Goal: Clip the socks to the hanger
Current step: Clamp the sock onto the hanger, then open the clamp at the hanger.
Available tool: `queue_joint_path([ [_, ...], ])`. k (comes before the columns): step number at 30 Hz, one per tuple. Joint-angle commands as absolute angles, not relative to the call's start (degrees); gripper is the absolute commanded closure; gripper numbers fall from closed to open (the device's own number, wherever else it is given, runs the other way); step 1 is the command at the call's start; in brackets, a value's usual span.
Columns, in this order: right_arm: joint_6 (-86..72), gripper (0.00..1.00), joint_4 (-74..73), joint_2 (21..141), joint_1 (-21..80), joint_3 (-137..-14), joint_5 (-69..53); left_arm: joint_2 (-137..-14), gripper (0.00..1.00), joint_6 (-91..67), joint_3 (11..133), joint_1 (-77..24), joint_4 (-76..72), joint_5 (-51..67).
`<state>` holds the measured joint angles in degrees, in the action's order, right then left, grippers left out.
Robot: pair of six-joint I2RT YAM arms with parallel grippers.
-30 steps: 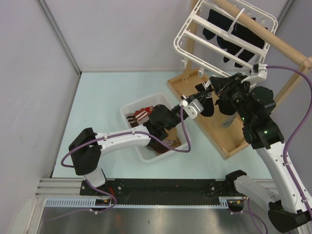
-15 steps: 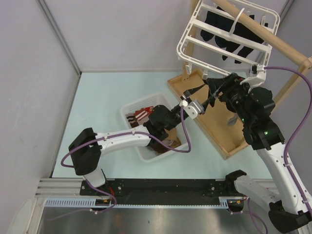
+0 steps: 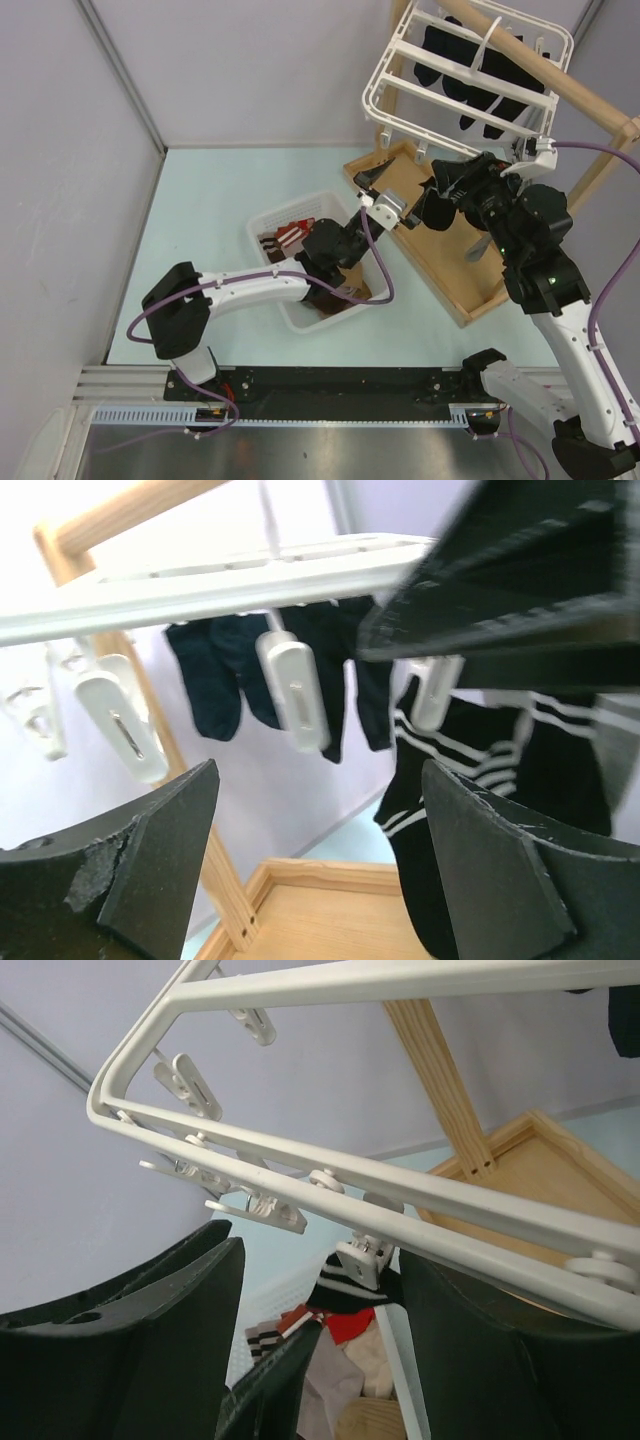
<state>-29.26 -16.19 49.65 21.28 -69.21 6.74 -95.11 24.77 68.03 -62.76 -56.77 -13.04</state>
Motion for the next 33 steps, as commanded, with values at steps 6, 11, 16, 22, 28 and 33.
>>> queue_joint_path([
  [6, -27.16, 0.32, -16.26, 48.34, 21.44, -69.70, 8.70, -99.23, 0.19, 21.89, 76.98, -62.67, -58.36, -23.47],
  [11, -26.89, 0.32, -16.26, 48.34, 21.36, -69.70, 8.61, -101.68, 0.25, 20.39, 80.06, -62.32, -56.16, -23.03],
  [16, -26.72, 0.31, -16.26, 48.08, 21.27, -69.70, 8.35, -103.53, 0.30, 19.43, 82.26, -61.53, -55.99, -22.15],
  [22, -26.19, 0.31, -16.26, 47.73, 21.36, -69.70, 8.00, -104.94, 0.47, 18.28, 83.93, -60.91, -55.55, -20.39],
  [28, -25.93, 0.31, -16.17, 47.02, 21.36, -69.70, 7.38, -105.82, 0.60, 17.93, 84.81, -60.82, -56.34, -20.39],
  [33, -25.23, 0.31, -16.61, 46.41, 21.36, -69.70, 6.86, -106.35, 0.68, 17.49, 85.34, -60.91, -57.30, -20.30],
])
